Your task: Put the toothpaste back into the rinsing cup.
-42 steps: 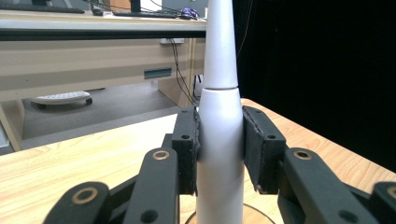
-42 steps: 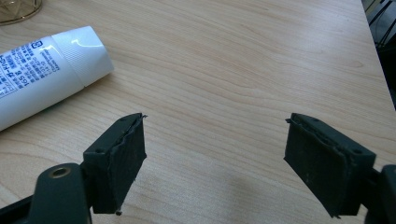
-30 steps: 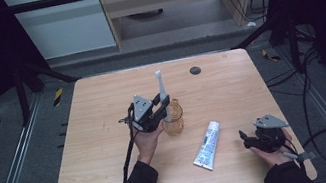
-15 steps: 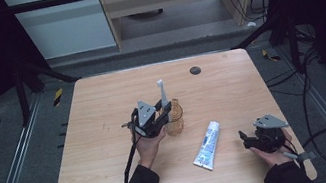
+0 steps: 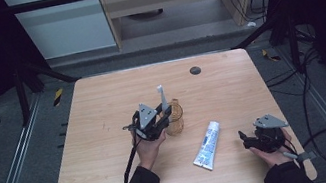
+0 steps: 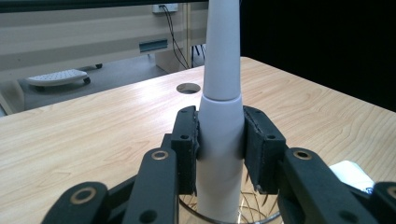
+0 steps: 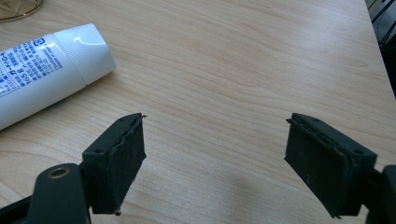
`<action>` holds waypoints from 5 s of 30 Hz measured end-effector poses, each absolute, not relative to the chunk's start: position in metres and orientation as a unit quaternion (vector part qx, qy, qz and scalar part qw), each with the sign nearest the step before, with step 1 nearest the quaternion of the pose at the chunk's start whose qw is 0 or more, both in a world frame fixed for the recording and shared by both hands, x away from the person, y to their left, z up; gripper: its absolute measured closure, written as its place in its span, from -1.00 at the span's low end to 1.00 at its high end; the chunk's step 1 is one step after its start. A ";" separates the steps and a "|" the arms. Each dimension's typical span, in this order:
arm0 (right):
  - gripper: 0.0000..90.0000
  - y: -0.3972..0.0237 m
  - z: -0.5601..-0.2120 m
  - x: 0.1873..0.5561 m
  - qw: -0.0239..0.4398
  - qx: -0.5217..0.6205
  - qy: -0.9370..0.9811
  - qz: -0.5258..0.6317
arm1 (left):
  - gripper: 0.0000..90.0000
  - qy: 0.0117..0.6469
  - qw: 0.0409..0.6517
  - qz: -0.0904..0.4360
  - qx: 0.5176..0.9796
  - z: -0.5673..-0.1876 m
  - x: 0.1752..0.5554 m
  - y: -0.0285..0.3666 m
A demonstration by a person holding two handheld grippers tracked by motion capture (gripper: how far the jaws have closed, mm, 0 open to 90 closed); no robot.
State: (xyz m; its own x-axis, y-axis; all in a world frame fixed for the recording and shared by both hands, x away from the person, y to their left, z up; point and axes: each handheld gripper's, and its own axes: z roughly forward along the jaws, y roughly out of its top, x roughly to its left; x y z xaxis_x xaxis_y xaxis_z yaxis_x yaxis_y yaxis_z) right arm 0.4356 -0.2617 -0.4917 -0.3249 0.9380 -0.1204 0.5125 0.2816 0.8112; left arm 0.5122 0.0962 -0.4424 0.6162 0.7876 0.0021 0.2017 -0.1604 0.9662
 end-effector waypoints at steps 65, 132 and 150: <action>0.04 -0.234 -0.474 0.421 0.228 0.449 0.775 0.382 | -0.24 0.436 0.436 0.265 0.741 -0.462 0.424 0.245; 1.00 -0.124 -0.489 0.442 0.122 0.387 0.829 0.386 | 0.05 0.488 0.399 0.284 0.723 -0.479 0.423 0.281; 1.00 -0.136 -0.487 0.430 0.114 0.392 0.831 0.377 | 0.06 0.487 0.398 0.285 0.723 -0.478 0.422 0.283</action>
State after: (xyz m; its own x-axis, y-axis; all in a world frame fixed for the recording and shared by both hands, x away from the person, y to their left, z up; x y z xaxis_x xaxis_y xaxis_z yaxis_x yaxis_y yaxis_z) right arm 0.4303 -0.1361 -0.4868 -0.6664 0.7381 0.1060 0.5654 0.4076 0.7171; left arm 0.4221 0.2826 -0.4784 0.3625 0.9317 0.0241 0.4775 -0.2079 0.8537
